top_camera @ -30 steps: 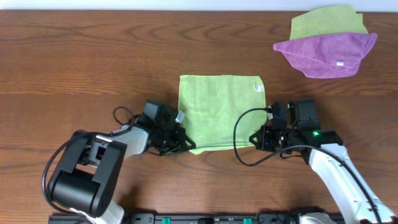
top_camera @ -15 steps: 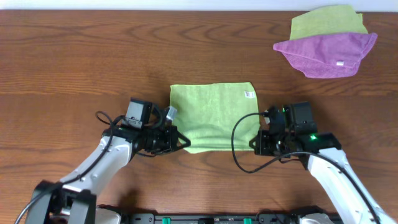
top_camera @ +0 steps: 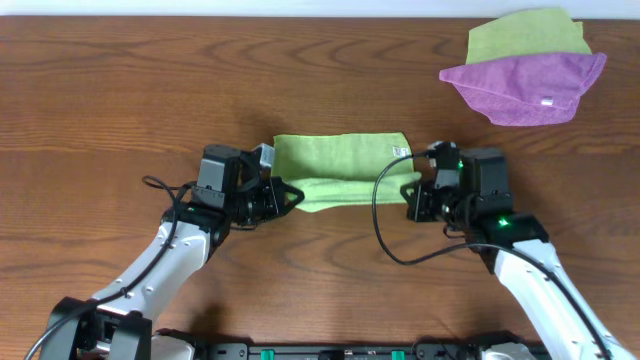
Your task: Fold the cloth
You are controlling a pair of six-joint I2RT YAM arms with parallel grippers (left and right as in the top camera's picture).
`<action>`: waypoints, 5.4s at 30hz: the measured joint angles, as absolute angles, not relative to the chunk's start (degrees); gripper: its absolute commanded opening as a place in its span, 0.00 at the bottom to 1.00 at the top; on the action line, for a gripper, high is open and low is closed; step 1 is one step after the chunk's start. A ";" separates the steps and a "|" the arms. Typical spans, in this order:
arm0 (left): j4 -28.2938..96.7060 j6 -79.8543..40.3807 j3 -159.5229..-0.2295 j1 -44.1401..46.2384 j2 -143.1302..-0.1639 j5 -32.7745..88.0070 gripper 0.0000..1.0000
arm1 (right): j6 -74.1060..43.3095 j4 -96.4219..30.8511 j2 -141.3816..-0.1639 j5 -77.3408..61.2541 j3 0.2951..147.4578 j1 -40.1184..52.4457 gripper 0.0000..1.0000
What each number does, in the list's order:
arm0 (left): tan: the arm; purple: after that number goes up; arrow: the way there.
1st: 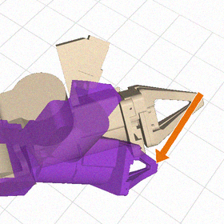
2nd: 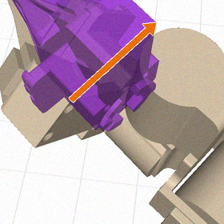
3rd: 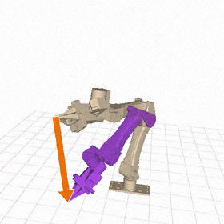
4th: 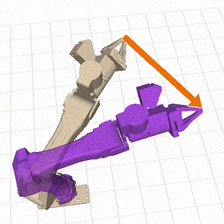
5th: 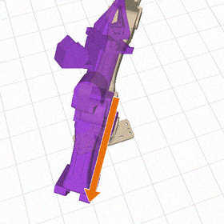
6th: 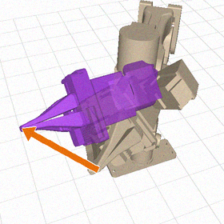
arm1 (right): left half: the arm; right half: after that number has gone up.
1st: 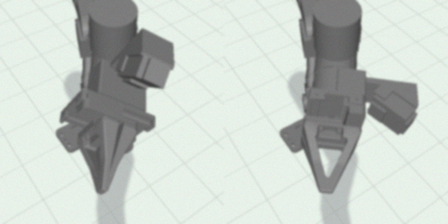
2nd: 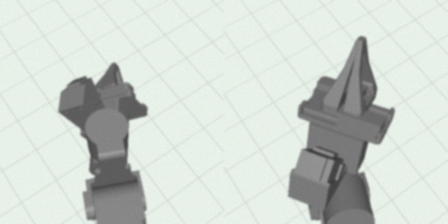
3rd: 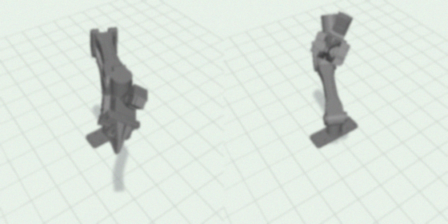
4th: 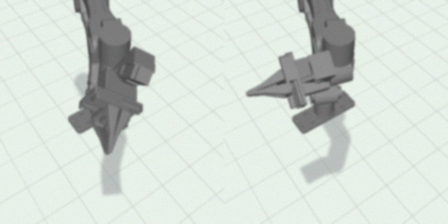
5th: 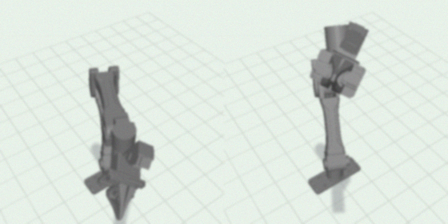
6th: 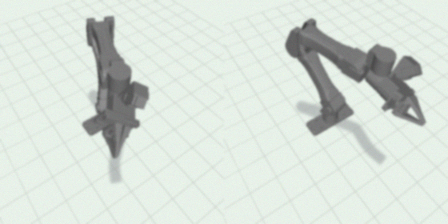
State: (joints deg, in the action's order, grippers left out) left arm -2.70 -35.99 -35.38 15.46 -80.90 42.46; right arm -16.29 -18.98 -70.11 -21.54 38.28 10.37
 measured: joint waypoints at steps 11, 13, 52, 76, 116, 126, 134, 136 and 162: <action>-12.69 -39.24 -36.97 15.46 -89.93 35.94 0.06 | -16.32 -3.92 -80.68 -20.67 38.26 10.59 0.01; -12.91 -39.27 -39.07 15.46 -92.60 35.27 0.06 | -16.29 -0.99 -82.19 -19.92 38.26 10.66 0.02; -14.66 -38.28 -54.08 13.30 -111.15 27.94 0.18 | -16.53 10.41 -100.88 -9.58 45.28 13.96 0.31; -15.07 -36.91 -57.34 4.56 -111.26 39.92 0.68 | -17.52 4.05 -93.62 -5.48 45.28 13.96 0.45; -10.48 -35.99 -57.47 7.25 -111.09 35.31 0.72 | -50.19 29.10 -108.90 -20.14 45.47 29.17 0.48; -10.46 -36.01 -57.47 7.25 -111.09 35.31 0.72 | -53.67 30.61 -110.00 -19.97 45.47 31.11 0.47; -10.48 -35.99 -57.47 7.25 -111.09 35.46 0.72 | -54.92 31.05 -110.19 -18.24 45.47 32.18 0.46; -10.48 -35.99 -57.47 7.25 -111.09 35.59 0.73 | -55.24 32.18 -110.69 -17.82 45.47 32.18 0.45; -10.48 -36.01 -57.47 7.25 -111.09 37.10 0.72 | -57.76 36.93 -118.61 -14.66 53.25 32.80 0.41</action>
